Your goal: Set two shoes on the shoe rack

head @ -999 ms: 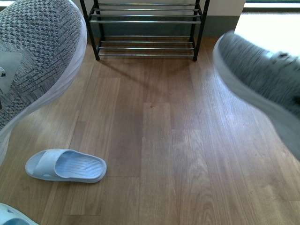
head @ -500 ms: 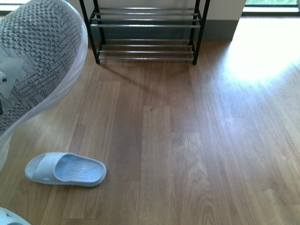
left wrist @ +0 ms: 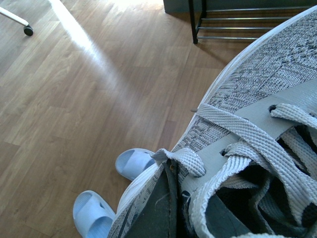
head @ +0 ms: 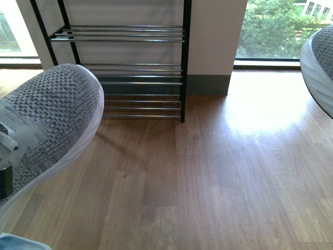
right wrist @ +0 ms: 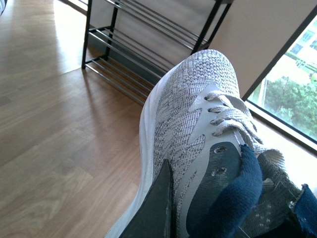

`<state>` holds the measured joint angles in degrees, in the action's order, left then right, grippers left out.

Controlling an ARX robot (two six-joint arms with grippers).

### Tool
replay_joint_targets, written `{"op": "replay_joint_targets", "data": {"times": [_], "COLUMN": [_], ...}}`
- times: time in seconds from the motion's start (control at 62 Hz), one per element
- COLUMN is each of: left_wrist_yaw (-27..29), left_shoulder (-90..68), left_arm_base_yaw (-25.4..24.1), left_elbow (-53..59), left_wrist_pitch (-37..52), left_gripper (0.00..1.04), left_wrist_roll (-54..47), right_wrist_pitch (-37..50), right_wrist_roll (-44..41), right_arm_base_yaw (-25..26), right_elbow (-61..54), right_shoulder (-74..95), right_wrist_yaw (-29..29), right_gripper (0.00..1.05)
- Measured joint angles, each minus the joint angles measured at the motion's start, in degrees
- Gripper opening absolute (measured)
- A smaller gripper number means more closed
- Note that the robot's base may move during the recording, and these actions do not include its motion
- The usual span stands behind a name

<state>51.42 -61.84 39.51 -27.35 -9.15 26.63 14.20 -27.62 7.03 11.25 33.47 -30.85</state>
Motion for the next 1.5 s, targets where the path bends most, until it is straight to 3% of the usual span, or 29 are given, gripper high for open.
{"op": "replay_joint_targets", "data": {"times": [1.499], "left_wrist_yaw": [-0.37], "left_shoulder": [-0.04], "left_arm_base_yaw": [0.17], "left_elbow": [0.0], "left_wrist_pitch": [0.0], "left_gripper": [0.02], "left_wrist_roll": [0.0], "right_wrist_pitch": [0.0], "right_wrist_roll": [0.0], "right_arm_base_yaw": [0.13], "right_elbow": [-0.04], "right_shoulder": [-0.02], "right_wrist_yaw": [0.48], "right_gripper": [0.01]}}
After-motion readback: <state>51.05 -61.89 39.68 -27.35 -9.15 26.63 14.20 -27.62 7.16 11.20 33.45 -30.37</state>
